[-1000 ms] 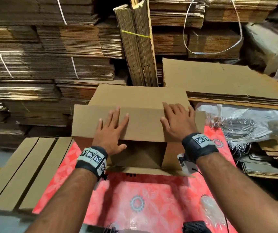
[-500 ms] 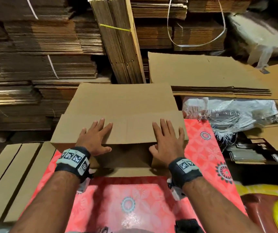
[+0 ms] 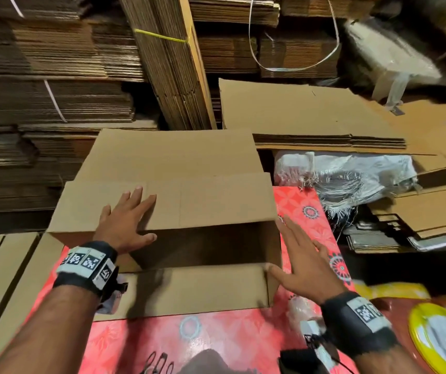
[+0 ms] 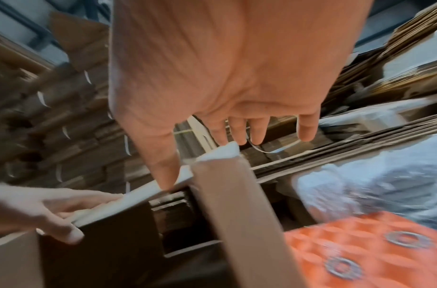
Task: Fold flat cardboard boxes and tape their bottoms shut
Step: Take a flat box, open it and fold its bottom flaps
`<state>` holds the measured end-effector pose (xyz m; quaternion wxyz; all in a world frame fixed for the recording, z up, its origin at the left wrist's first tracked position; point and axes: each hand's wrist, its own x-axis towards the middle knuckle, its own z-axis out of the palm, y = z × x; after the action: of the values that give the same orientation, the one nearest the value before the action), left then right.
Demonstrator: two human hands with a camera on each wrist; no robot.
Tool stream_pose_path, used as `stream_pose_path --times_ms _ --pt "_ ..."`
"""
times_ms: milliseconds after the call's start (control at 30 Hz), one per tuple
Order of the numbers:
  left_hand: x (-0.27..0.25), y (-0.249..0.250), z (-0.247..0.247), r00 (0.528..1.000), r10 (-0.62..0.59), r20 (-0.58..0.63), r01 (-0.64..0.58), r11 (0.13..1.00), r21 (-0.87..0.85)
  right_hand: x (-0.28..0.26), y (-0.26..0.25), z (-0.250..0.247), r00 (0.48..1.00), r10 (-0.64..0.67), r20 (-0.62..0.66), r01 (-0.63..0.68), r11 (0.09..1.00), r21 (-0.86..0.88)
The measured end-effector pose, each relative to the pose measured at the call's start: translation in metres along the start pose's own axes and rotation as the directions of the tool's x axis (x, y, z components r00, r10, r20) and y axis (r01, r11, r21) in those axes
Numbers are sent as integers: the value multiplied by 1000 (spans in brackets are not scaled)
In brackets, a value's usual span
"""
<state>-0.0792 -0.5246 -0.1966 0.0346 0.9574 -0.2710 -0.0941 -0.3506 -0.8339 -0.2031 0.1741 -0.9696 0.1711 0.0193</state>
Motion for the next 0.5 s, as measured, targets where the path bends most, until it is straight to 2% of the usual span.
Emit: stream_pose_path --times_ms 200,267,333,433,500 --pt "-5 24 -4 999 53 12 -53 998 16 74 -90 -18 981 -181 -73 185 981 50" --pt "-8 28 -4 999 40 -15 -41 999 0 102 -118 -11 980 -195 -37 197 978 62" --pt "-18 28 -3 998 29 -52 -31 999 -24 120 -132 5 985 -173 8 173 985 3" --pt "-41 14 5 972 -94 -213 71 991 -112 125 -132 33 991 -133 13 134 987 -92" --pt "-52 -2 13 891 -276 -359 199 951 -238 125 -126 45 993 -113 -25 110 988 -112"
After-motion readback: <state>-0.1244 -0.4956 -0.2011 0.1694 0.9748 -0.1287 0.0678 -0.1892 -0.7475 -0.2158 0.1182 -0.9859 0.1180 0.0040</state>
